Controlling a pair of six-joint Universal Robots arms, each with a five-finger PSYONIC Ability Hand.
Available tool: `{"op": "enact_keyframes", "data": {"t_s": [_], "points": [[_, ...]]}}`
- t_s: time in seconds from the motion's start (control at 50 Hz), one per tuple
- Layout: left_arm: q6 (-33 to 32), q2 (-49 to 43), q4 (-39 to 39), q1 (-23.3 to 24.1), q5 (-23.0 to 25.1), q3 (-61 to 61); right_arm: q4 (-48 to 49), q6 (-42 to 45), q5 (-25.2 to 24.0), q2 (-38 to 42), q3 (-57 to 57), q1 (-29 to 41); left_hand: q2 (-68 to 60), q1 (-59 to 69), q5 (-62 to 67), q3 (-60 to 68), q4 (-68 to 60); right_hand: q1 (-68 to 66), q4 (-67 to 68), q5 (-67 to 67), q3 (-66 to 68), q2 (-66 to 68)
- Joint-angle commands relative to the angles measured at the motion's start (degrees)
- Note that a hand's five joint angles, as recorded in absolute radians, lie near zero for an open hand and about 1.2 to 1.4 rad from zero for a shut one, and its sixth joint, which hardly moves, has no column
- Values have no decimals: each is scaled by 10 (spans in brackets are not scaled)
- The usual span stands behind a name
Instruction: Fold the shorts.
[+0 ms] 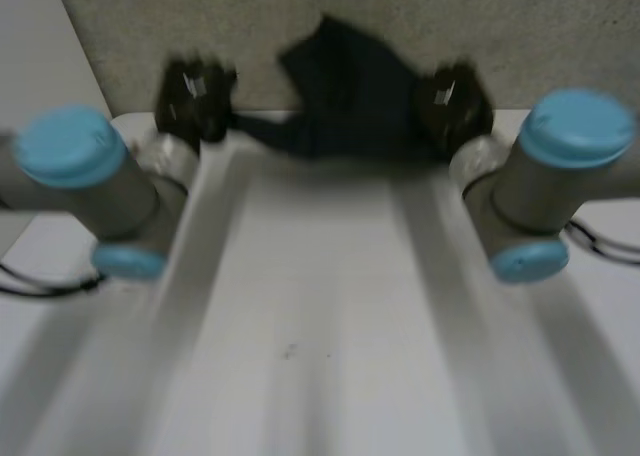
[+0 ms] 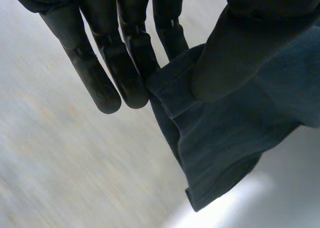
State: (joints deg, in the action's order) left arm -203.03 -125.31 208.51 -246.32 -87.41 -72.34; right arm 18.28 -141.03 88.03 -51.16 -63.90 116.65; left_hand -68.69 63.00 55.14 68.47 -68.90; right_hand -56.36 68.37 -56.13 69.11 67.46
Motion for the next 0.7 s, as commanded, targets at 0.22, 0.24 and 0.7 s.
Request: {"op": "enact_keyframes", "data": {"t_s": [0.22,0.24,0.7], "points": [[-87,-41,-175,-7,-4,-102,-210,-6,12,24,-68,-6,-113,170,149,115,-111,-236,116,-139,109,125],[-88,-28,-180,-10,-4,-108,-214,-13,12,3,-80,-6,-113,170,149,115,-111,-236,116,-139,109,125],[-140,284,-531,-21,5,-299,-489,107,-9,-175,-221,-7,-113,170,149,115,-111,-236,116,-139,109,125]]}}
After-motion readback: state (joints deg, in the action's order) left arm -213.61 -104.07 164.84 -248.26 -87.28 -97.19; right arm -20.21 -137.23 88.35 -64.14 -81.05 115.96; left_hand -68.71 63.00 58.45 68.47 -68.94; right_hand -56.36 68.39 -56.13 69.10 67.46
